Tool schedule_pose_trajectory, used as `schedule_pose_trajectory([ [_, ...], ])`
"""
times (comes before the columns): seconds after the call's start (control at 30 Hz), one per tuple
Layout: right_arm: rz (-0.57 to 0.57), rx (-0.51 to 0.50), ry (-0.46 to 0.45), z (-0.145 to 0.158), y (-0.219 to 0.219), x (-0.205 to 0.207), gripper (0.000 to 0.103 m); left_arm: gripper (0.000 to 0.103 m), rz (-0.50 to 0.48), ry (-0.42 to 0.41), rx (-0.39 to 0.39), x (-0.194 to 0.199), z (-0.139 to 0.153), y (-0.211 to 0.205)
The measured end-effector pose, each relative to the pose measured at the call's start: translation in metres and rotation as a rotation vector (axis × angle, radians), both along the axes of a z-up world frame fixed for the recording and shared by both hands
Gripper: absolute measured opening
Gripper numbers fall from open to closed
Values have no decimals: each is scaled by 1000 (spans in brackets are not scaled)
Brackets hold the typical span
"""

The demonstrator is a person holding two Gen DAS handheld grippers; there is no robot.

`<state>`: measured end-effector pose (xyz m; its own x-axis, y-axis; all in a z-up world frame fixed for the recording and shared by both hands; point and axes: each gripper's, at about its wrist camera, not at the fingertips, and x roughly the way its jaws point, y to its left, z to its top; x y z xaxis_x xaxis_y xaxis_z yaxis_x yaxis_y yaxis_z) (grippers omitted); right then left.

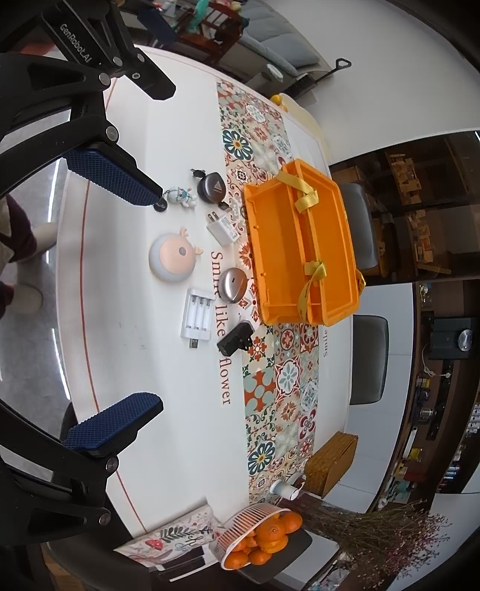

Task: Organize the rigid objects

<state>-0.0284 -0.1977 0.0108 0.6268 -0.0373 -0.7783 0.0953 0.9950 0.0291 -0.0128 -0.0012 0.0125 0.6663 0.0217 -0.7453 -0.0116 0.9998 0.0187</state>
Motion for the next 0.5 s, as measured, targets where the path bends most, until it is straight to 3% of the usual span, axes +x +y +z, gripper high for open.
schedule_pose_trajectory([
  [0.5, 1, 1, -2, 1, -1, -2, 102, 103, -6, 4, -4, -6, 1, -1],
])
